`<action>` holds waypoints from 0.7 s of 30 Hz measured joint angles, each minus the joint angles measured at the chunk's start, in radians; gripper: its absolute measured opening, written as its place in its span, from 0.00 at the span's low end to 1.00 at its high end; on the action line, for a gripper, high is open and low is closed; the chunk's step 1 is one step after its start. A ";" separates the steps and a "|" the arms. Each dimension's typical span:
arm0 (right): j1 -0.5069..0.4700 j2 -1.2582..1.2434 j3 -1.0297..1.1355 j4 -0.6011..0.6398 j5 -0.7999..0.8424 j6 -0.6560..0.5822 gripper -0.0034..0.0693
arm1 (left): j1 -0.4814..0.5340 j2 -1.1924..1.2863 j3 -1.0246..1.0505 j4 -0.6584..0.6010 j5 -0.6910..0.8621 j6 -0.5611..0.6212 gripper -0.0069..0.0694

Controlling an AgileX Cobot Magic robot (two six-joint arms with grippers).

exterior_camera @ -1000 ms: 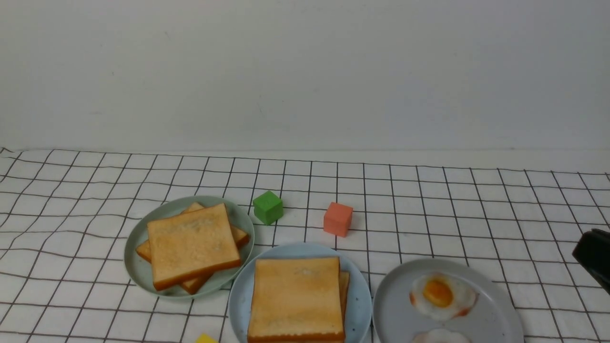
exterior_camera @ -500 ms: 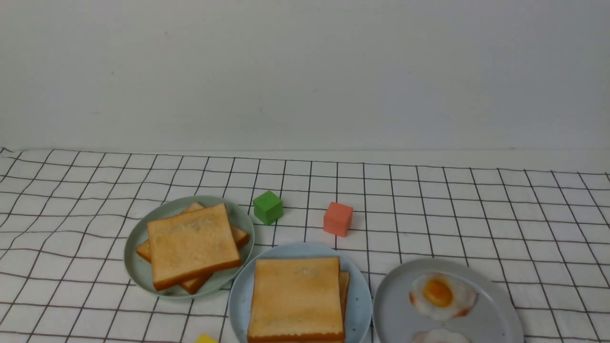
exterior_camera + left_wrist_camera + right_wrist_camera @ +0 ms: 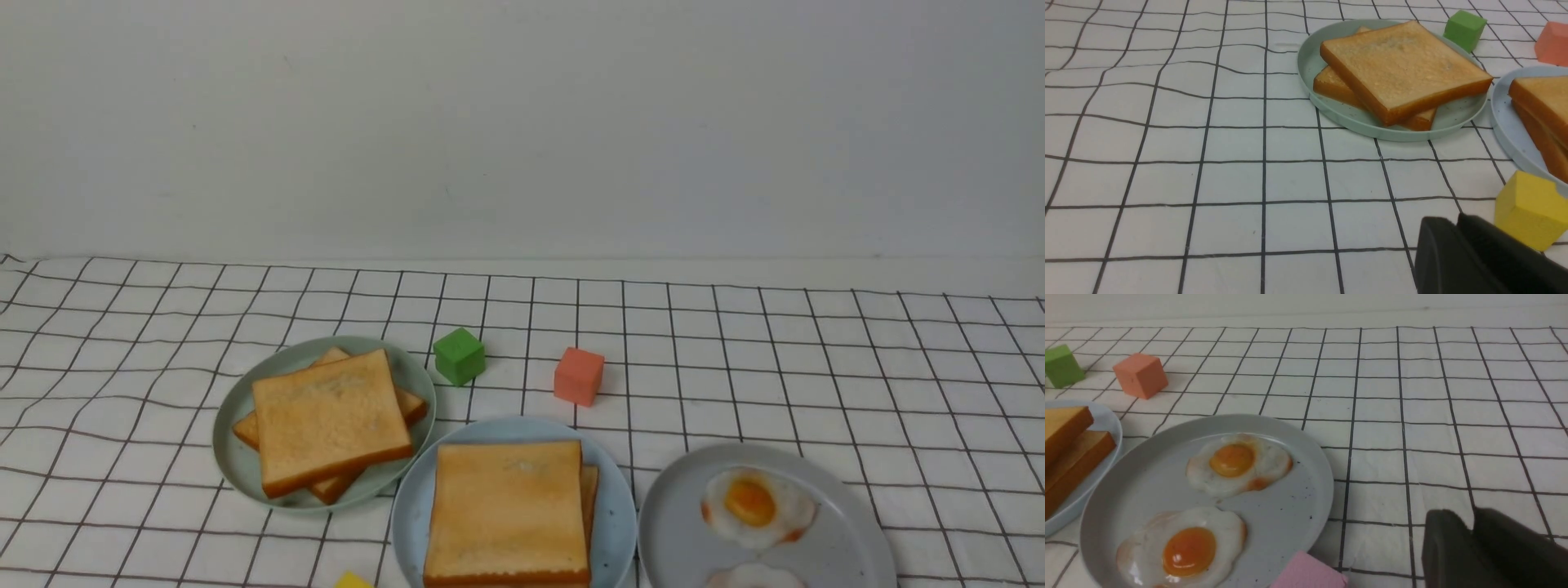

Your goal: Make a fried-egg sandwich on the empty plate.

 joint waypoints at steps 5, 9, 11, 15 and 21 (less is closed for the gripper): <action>-0.011 0.000 0.000 0.000 0.001 0.000 0.23 | 0.000 0.000 0.000 -0.001 0.000 0.000 0.18; -0.011 0.000 -0.001 0.000 0.007 0.000 0.23 | 0.000 0.000 0.000 -0.003 0.000 0.000 0.18; -0.011 0.000 -0.001 0.000 0.007 0.000 0.24 | 0.000 0.000 0.000 -0.003 0.000 0.000 0.18; -0.011 0.000 -0.001 0.000 0.007 0.000 0.25 | 0.000 0.000 0.000 -0.003 0.000 0.000 0.18; -0.011 0.000 -0.001 0.000 0.007 0.000 0.25 | 0.000 0.000 0.000 -0.003 0.000 0.000 0.19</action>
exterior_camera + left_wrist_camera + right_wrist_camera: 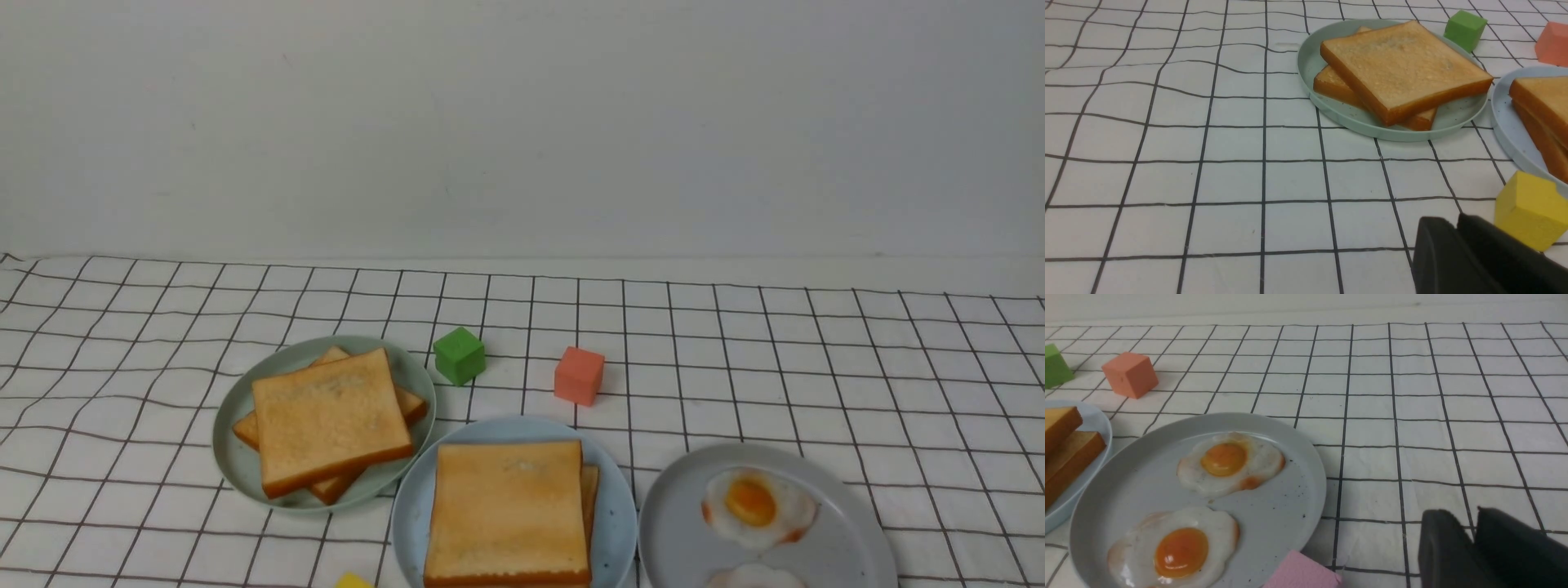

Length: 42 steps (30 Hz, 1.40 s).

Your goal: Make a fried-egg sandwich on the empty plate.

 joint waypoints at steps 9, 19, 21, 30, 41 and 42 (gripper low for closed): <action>0.000 0.000 -0.001 0.000 0.000 0.000 0.26 | 0.000 0.000 0.000 0.000 0.000 0.000 0.20; 0.000 0.000 -0.001 -0.001 0.000 0.000 0.27 | 0.000 0.000 0.000 0.000 0.000 0.000 0.21; 0.000 0.000 -0.001 -0.001 0.000 0.000 0.27 | 0.000 0.000 0.000 0.000 0.000 0.000 0.21; 0.000 0.000 -0.001 -0.001 0.000 0.000 0.28 | 0.000 0.000 0.000 0.000 0.000 0.000 0.23; 0.000 0.000 -0.001 -0.001 0.000 0.000 0.30 | 0.000 0.000 0.000 0.000 0.000 0.000 0.24; 0.000 0.000 -0.001 -0.001 0.000 0.000 0.30 | 0.000 0.000 0.000 0.000 0.000 0.000 0.24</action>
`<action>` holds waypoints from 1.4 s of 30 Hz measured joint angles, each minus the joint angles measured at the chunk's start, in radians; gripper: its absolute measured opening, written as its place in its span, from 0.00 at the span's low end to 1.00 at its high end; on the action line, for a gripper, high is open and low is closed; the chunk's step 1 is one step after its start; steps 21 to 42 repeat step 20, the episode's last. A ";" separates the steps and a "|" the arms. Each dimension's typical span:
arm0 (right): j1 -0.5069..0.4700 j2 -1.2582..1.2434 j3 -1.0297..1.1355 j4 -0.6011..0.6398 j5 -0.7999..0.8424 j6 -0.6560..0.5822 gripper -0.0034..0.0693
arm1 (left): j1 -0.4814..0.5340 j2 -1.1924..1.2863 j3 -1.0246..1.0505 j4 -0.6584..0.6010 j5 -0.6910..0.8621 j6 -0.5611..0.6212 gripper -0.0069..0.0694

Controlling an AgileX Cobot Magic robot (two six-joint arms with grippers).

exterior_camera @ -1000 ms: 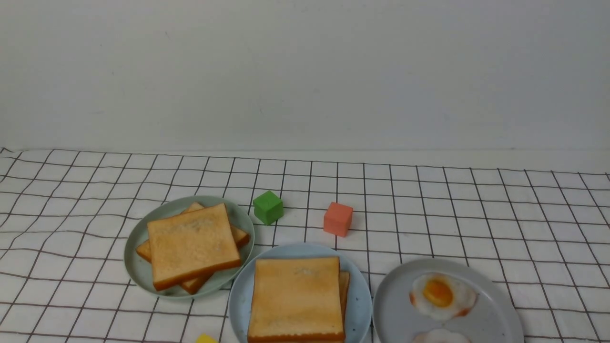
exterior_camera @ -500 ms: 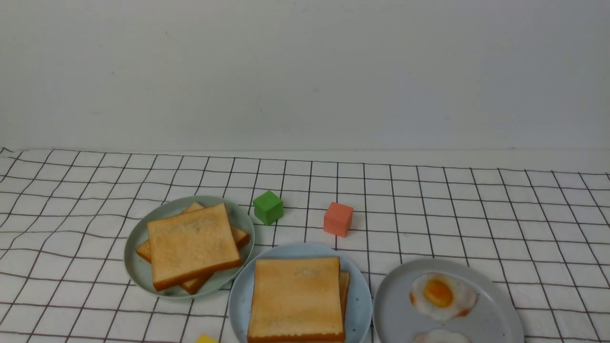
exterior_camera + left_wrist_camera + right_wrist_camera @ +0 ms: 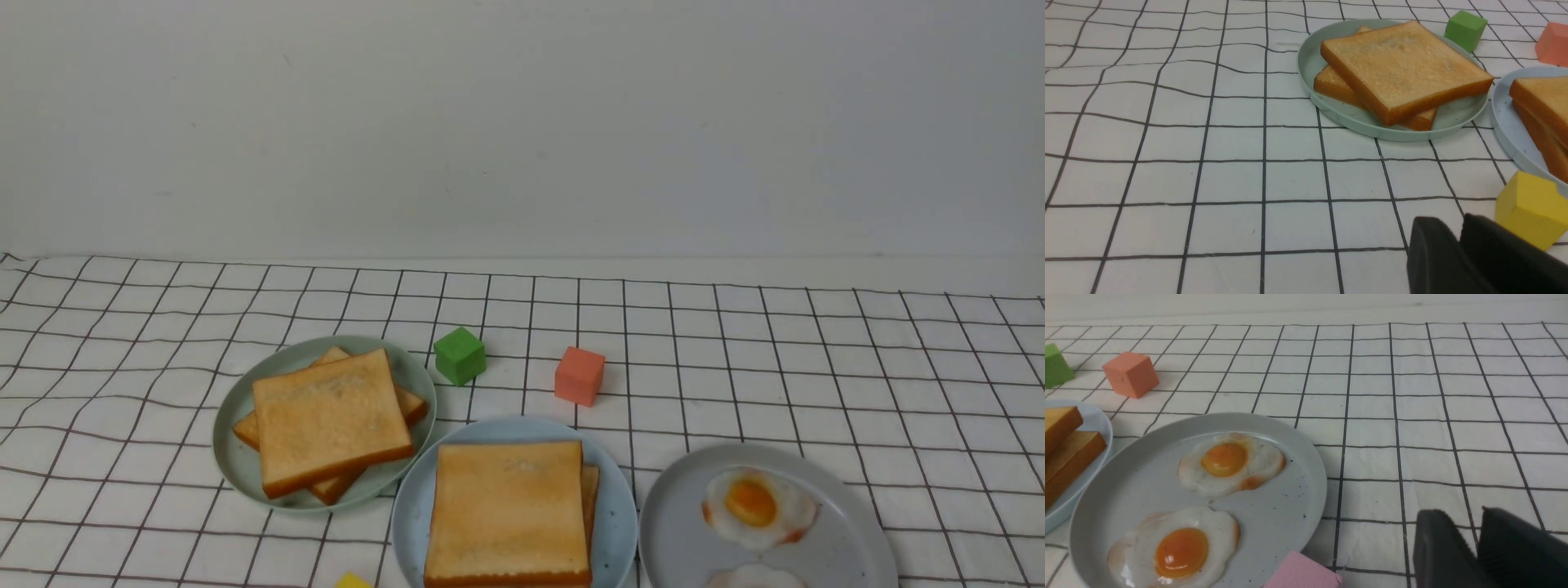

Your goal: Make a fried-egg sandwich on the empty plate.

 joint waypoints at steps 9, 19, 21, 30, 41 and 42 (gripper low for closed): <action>0.000 0.000 0.000 0.000 0.000 0.000 0.32 | 0.000 0.000 0.000 0.000 0.000 0.000 0.25; 0.000 0.000 0.000 0.000 0.000 0.000 0.34 | 0.000 0.000 0.000 0.000 0.000 0.000 0.27; 0.000 0.000 0.000 0.000 0.000 0.000 0.34 | 0.000 0.000 0.000 0.000 0.000 0.000 0.27; 0.000 0.000 0.000 0.000 0.000 0.000 0.34 | 0.000 0.000 0.000 0.000 0.000 0.000 0.27; 0.000 0.000 0.000 0.000 0.000 0.000 0.34 | 0.000 0.000 0.000 0.000 0.000 0.000 0.27; 0.000 0.000 0.000 0.000 0.000 0.000 0.34 | 0.000 0.000 0.000 0.000 0.000 0.000 0.27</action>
